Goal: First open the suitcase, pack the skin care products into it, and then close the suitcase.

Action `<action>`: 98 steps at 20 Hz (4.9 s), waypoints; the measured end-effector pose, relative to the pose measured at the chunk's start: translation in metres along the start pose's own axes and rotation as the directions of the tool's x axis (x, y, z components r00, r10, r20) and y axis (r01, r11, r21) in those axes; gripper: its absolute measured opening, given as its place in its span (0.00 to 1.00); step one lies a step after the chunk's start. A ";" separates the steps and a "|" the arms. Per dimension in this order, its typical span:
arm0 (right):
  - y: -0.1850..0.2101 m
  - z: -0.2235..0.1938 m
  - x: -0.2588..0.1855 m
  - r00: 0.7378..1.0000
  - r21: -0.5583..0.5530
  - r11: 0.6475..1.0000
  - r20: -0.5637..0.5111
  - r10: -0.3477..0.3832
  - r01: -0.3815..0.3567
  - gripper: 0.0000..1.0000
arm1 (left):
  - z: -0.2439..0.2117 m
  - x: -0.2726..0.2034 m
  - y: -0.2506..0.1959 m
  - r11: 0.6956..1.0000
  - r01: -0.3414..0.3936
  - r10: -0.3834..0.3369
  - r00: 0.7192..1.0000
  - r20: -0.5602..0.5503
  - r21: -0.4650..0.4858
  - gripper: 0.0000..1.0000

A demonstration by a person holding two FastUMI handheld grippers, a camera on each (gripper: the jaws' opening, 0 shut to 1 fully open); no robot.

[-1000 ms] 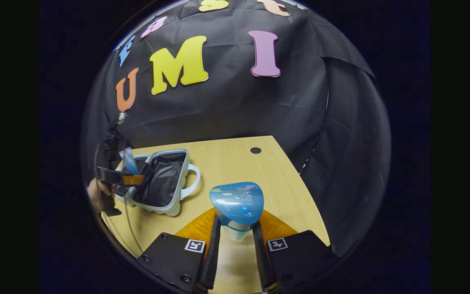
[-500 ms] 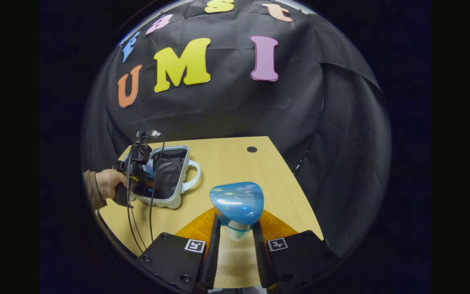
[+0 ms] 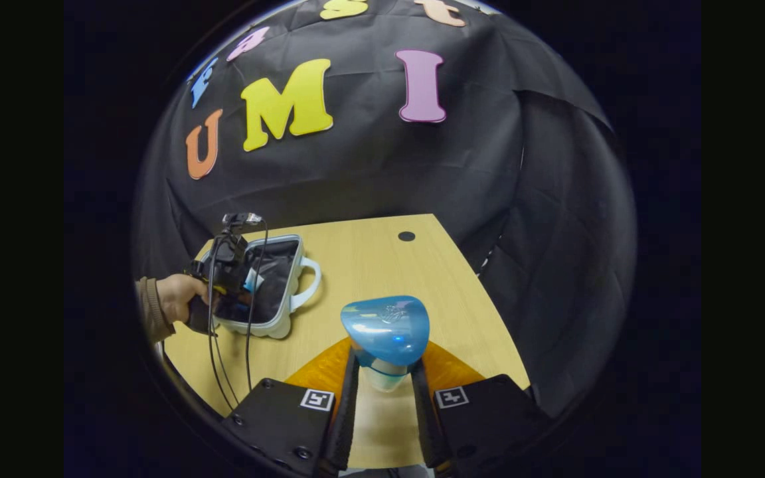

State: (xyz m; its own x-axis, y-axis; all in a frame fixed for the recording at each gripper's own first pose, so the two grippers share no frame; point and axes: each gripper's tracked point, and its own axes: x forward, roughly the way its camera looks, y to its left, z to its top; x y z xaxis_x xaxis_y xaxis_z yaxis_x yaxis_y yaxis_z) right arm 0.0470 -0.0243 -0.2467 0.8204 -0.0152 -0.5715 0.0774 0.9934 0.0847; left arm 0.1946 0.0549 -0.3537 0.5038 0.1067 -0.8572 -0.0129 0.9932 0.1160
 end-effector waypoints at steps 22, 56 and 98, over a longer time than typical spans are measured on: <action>0.259 0.035 0.135 0.951 -0.118 0.947 -0.128 0.282 -0.297 0.39 | 0.021 -0.277 0.094 1.000 0.001 -0.021 0.684 0.729 0.027 0.96; 0.316 -0.012 0.220 0.920 -0.011 0.976 -0.335 0.203 -0.219 0.75 | 0.014 -0.118 0.382 0.881 0.181 0.143 0.779 0.611 -0.437 0.96; 0.002 0.228 -0.151 0.866 -0.130 0.988 0.481 0.133 -0.080 0.83 | 0.136 -0.283 0.145 0.936 0.083 0.214 0.636 0.741 -0.341 0.10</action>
State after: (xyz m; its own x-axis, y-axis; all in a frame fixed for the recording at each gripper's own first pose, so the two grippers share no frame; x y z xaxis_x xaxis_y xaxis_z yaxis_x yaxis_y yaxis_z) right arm 0.0522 -0.0458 0.0259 0.9937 0.0644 -0.0912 -0.0625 0.9978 0.0233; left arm 0.1676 0.1620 -0.0264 0.9580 0.2451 -0.1486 -0.2650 0.9550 -0.1333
